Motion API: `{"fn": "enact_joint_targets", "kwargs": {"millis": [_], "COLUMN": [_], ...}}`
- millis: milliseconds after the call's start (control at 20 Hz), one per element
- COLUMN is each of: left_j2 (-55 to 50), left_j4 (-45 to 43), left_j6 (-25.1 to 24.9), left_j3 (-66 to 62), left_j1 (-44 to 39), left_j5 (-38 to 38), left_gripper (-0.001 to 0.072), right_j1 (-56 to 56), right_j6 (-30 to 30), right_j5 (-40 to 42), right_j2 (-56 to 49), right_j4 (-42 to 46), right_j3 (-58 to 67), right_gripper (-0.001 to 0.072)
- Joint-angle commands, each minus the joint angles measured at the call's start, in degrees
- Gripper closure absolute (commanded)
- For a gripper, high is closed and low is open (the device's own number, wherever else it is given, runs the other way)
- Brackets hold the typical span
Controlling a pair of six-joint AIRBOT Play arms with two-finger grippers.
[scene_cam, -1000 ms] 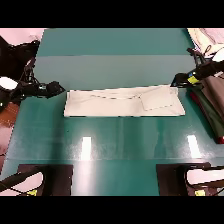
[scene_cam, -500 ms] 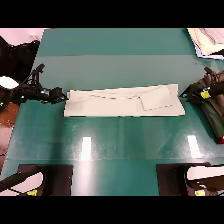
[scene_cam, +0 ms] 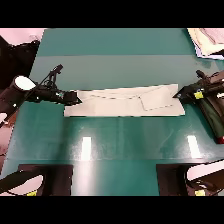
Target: Fold the shirts.
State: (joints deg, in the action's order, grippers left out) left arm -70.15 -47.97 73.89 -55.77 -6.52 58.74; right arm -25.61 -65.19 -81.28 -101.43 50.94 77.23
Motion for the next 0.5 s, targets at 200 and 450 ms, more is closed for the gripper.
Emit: {"fn": "enact_joint_targets", "kwargs": {"millis": [200,450], "left_j2": [0.0,-0.1], "left_j4": [0.3,0.8], "left_j6": [2.7,4.4], "left_j3": [-0.1,-0.1], "left_j1": [-2.8,-2.8], "left_j5": [-1.4,-4.0], "left_gripper": [0.0683,0.0684], "right_j1": [5.2,6.6], "right_j6": [5.3,7.8], "right_j5": [0.3,0.2], "right_j2": [-2.5,-0.7], "right_j4": [-4.8,-5.0], "right_j3": [0.2,0.2], "right_gripper": [0.0386,0.0695]}}
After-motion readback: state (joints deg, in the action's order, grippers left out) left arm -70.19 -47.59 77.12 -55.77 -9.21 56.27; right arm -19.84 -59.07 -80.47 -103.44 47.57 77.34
